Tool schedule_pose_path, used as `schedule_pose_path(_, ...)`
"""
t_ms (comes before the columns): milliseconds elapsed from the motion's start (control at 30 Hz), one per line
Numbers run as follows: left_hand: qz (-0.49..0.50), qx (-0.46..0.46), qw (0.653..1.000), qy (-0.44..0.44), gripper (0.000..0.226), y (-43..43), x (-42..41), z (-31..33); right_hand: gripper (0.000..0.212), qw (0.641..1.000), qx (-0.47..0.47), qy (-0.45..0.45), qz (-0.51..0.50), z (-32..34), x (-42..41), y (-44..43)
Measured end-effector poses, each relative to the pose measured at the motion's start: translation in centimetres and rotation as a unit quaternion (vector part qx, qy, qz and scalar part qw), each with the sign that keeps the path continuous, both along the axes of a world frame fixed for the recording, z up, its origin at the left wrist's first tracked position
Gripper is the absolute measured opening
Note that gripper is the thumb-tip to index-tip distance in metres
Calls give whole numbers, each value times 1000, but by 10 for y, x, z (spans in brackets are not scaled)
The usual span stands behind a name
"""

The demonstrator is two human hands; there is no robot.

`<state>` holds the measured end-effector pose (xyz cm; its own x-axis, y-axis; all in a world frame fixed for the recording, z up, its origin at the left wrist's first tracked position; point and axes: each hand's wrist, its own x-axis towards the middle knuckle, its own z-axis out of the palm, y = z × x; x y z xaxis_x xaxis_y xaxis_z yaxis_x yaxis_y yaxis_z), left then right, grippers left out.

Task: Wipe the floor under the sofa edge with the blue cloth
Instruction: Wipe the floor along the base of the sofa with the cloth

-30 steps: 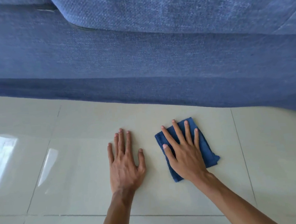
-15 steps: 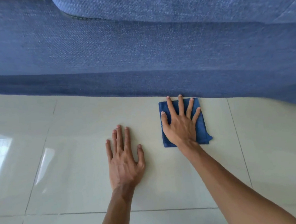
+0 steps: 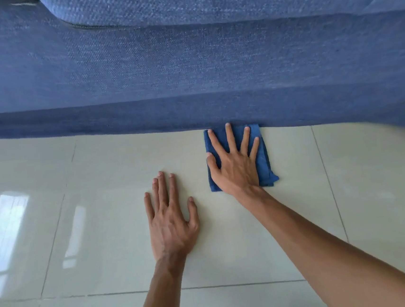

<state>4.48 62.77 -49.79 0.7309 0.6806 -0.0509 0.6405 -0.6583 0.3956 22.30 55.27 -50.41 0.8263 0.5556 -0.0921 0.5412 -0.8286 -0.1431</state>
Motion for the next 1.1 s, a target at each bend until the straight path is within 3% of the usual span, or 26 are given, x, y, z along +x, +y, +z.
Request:
schedule_pose_path(100,-4,2,1000,0,70,1,0,0,64,997,9,-6,82,5,-12,-18)
schedule_pose_path(267,-1,5,1000,-13,71,0,0,0,59,961,-19,17,276,18,-11,-116)
schedule_pose_path(333,2,6,1000,-15,71,1,2,-2,58,971,-22,-9,238,13,12,-103)
schedule_pose_path(467,-5,9,1000,-4,71,1,-1,-3,63,1000,12,-2,9,5,-3,-19)
schedule_pose_path(533,-5,10,1000,-4,71,2,-1,-2,63,999,10,1,37,5,-22,-16)
schedule_pose_path(700,-5,4,1000,-8,71,1,-1,-2,60,964,-15,28,263,19,-32,-127)
schedule_pose_path(767,-3,5,1000,-11,71,2,-1,-2,59,977,-20,9,212,15,0,-142)
schedule_pose_path(833,-6,3,1000,-9,71,1,0,-2,61,998,-18,-12,51,11,27,-128)
schedule_pose_path(933,-6,3,1000,-1,72,1,0,-2,65,993,-3,-6,-120,3,23,-71)
schedule_pose_path(1000,-3,5,1000,0,71,1,-1,-2,66,992,2,14,-121,2,8,-35)
schedule_pose_path(1100,-4,3,1000,-6,71,2,0,-1,63,1000,0,11,-2,5,-10,-29)
